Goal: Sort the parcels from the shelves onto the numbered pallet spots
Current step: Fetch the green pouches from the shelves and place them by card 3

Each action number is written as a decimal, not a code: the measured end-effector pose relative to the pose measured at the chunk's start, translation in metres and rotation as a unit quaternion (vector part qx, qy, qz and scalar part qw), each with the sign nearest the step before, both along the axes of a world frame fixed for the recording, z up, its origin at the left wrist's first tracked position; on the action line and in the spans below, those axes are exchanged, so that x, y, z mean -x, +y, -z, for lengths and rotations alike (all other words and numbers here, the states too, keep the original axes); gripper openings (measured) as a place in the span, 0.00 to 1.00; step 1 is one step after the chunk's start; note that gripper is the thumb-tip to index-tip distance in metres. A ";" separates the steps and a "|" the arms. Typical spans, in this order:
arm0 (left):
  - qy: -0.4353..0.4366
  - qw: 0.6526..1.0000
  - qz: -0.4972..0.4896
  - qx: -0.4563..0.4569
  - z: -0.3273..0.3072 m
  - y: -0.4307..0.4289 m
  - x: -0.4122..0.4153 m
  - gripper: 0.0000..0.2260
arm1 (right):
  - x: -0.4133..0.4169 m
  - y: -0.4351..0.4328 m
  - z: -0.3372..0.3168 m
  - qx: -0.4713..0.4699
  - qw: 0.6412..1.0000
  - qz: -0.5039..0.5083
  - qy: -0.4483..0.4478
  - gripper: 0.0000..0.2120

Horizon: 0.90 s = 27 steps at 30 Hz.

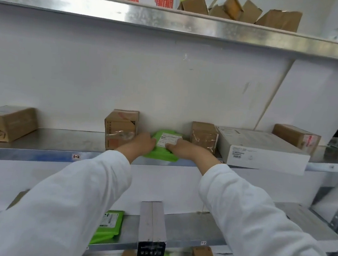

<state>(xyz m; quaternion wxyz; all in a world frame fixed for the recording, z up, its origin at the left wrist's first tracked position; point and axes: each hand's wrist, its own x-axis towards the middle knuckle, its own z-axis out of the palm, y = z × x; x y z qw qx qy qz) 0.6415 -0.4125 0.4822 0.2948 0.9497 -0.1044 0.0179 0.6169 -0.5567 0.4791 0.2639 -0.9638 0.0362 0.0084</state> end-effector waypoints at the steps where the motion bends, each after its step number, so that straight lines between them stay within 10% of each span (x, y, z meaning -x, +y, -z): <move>1: 0.008 1.000 -0.015 0.018 0.002 -0.004 -0.002 0.15 | -0.001 0.002 0.001 -0.016 1.000 -0.005 0.001 0.27; 10: 0.067 0.950 -0.128 0.276 0.011 -0.021 -0.002 0.12 | -0.018 -0.005 0.031 -0.303 0.949 0.056 -0.064 0.34; 19: 0.085 0.894 -0.142 0.417 0.020 -0.020 0.016 0.07 | -0.006 -0.011 0.048 -0.412 0.902 0.032 -0.124 0.16; 27: -0.021 0.842 -0.134 0.523 0.050 -0.022 0.037 0.12 | 0.016 -0.015 0.044 -0.395 0.903 0.008 -0.166 0.21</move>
